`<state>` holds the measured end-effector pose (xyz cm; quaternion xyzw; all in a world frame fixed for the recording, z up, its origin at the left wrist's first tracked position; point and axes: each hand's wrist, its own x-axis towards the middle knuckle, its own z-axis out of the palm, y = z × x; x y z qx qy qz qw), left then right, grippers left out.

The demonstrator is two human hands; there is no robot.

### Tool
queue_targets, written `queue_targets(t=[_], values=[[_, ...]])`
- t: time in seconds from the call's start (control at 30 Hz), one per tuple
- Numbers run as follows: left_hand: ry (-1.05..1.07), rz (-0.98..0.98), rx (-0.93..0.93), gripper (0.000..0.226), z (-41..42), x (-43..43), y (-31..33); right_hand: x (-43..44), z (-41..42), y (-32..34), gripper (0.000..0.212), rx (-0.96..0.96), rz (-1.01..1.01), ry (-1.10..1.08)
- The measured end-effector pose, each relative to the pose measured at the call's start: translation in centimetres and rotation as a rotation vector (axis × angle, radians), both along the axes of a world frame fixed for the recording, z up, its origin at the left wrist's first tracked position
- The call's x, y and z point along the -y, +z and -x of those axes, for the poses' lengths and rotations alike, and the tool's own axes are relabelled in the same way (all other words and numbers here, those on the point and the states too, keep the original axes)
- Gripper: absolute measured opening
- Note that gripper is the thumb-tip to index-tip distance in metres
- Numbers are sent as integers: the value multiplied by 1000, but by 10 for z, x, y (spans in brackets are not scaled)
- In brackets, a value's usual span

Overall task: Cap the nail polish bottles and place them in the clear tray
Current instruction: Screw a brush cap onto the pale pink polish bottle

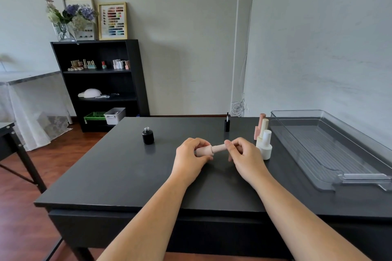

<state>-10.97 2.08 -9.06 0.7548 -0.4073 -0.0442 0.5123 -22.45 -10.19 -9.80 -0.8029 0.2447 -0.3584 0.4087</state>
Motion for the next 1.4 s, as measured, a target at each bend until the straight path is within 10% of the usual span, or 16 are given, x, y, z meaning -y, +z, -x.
queue_targets(t=[1.4], values=[[-6,25,-91,35,-6,-1,3,-2,0,30,11,-61,98,34]])
